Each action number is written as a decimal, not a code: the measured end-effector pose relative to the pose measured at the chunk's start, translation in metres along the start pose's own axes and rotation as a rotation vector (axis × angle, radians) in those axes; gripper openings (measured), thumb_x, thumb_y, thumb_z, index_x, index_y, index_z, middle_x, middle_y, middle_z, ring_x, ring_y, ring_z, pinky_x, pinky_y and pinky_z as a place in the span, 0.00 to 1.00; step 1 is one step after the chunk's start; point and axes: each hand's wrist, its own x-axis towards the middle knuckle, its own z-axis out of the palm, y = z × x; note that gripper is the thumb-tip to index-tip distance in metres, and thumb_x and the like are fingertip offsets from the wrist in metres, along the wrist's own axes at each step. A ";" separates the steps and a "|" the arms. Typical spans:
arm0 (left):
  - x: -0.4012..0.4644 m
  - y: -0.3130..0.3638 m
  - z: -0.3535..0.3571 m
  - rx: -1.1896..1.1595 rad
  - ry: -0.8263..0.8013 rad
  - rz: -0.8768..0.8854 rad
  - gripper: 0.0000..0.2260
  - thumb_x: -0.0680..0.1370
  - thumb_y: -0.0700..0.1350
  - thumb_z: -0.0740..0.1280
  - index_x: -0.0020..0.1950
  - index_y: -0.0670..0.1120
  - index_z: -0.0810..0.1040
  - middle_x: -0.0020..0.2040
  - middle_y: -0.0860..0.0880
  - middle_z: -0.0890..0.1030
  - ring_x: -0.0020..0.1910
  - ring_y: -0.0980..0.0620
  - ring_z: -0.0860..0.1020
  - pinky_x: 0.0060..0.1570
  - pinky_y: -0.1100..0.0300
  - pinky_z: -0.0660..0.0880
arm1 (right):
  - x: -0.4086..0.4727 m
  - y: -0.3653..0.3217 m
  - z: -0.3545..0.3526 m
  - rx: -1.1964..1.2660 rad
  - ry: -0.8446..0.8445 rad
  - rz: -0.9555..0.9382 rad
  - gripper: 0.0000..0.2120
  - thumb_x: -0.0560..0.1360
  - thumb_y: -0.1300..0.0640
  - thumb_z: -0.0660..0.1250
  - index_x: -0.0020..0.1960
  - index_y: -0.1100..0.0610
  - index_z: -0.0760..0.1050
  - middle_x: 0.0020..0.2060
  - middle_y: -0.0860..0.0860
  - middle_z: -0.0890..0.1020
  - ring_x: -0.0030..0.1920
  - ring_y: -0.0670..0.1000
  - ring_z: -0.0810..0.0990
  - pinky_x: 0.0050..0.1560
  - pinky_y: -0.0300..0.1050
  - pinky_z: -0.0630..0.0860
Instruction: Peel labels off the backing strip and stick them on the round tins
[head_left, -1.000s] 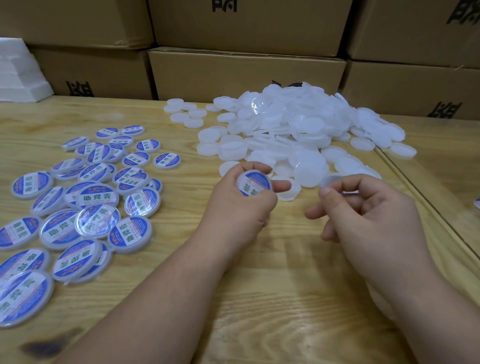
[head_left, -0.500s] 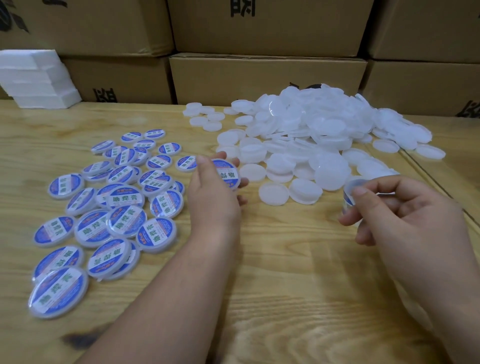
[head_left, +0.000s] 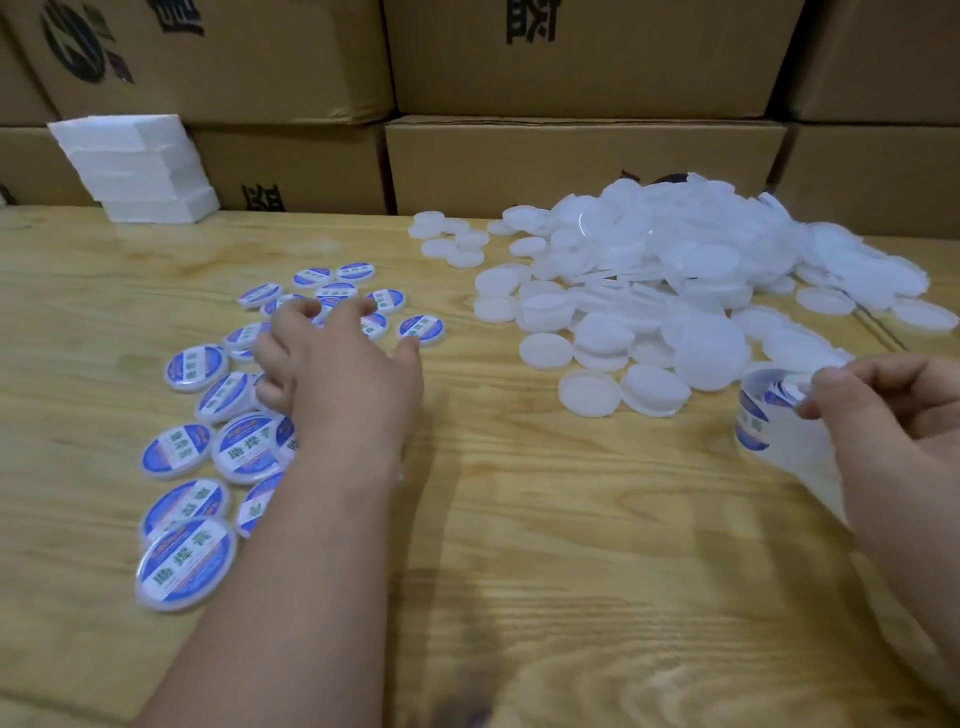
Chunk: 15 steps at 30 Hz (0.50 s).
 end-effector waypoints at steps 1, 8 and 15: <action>-0.005 0.006 0.003 -0.040 0.016 0.074 0.18 0.76 0.58 0.71 0.65 0.59 0.77 0.73 0.49 0.65 0.73 0.42 0.61 0.67 0.45 0.60 | 0.002 0.002 -0.001 -0.018 0.027 0.002 0.11 0.73 0.37 0.67 0.45 0.43 0.79 0.38 0.46 0.84 0.36 0.46 0.80 0.36 0.41 0.77; -0.066 0.048 0.049 -0.018 -0.479 0.574 0.24 0.79 0.62 0.63 0.75 0.62 0.67 0.81 0.55 0.56 0.78 0.50 0.51 0.73 0.44 0.52 | 0.008 0.004 -0.005 -0.260 0.069 -0.079 0.13 0.70 0.36 0.65 0.46 0.43 0.78 0.36 0.43 0.81 0.34 0.46 0.78 0.27 0.48 0.73; -0.063 0.049 0.056 -0.063 -0.527 0.563 0.07 0.74 0.64 0.70 0.46 0.63 0.80 0.78 0.58 0.62 0.76 0.56 0.50 0.68 0.51 0.49 | 0.008 0.006 -0.002 -0.569 -0.190 -0.078 0.08 0.70 0.44 0.75 0.42 0.44 0.78 0.43 0.40 0.78 0.42 0.34 0.74 0.37 0.29 0.62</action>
